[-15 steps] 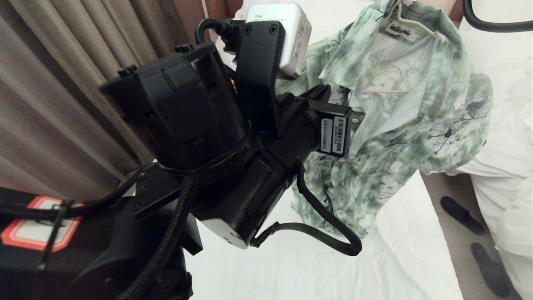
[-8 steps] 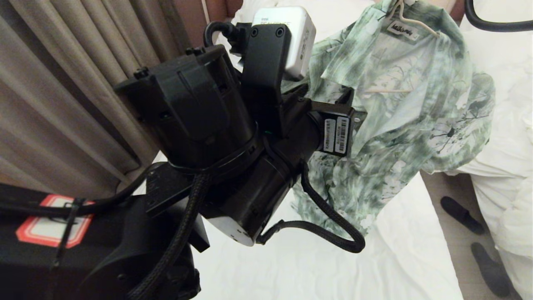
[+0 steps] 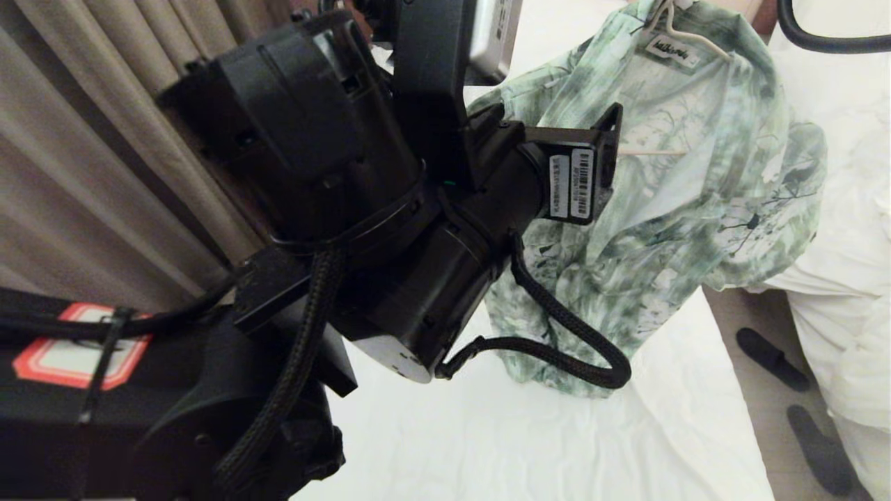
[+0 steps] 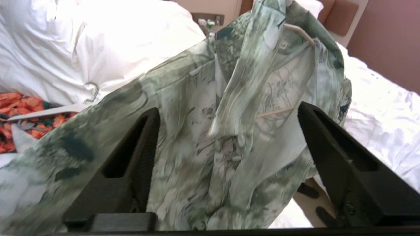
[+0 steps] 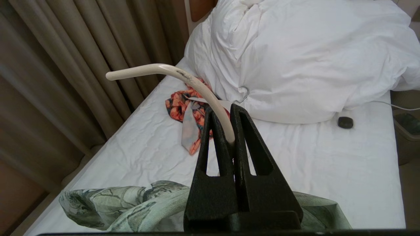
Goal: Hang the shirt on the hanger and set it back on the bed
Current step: Take the clothes hanger out of the clothes
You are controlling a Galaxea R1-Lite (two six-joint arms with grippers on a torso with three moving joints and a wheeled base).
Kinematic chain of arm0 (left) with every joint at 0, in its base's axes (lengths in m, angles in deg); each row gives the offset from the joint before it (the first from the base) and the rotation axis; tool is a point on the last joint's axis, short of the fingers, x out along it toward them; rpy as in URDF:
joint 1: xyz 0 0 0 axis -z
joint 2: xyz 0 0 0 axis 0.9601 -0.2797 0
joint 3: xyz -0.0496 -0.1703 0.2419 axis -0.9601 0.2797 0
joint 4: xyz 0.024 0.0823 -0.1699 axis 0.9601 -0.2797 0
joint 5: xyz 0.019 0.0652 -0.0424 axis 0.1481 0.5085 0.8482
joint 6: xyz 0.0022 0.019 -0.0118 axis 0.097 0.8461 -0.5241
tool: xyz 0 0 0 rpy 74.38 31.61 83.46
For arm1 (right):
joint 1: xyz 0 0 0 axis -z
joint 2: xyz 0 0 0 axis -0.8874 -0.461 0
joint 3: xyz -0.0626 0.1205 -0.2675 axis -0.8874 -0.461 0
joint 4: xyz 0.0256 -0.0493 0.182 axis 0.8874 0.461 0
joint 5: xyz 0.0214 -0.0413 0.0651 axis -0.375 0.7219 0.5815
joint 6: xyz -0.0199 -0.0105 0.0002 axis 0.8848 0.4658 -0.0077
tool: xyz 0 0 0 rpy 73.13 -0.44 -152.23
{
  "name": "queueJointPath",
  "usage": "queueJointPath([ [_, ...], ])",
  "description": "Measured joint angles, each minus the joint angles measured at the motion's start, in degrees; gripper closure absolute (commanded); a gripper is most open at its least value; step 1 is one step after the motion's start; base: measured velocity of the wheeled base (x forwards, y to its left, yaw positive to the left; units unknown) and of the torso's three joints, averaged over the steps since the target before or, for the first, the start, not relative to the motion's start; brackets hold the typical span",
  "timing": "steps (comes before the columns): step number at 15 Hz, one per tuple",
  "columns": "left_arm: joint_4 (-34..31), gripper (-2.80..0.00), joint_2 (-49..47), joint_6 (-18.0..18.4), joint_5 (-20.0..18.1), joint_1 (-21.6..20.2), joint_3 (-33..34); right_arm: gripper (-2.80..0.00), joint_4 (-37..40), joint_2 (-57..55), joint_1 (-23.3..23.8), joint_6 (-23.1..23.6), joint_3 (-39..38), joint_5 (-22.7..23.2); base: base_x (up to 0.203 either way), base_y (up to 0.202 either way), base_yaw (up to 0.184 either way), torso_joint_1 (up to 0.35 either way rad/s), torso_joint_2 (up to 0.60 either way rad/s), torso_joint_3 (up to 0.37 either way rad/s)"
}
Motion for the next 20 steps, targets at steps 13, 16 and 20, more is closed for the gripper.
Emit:
queueJointPath([
  [13,-0.05,-2.80,-6.02,-0.04,-0.75,2.89,-6.74,0.00,0.04,0.38,-1.27,0.04,-0.11,-0.01,0.000,0.000,0.000,0.000,0.00,0.000],
  [16,0.02,0.00,-7.27,0.00,-0.75,3.06,-7.58,0.00,0.12,0.39,-2.10,0.04,-0.18,-0.04,0.000,0.000,0.000,0.000,0.00,0.000],
  [20,-0.02,0.00,-7.70,0.07,-1.44,3.06,-8.52,0.00,0.09,0.57,-2.59,0.04,-0.74,-0.12,0.000,0.000,0.000,0.000,0.00,0.000],
])
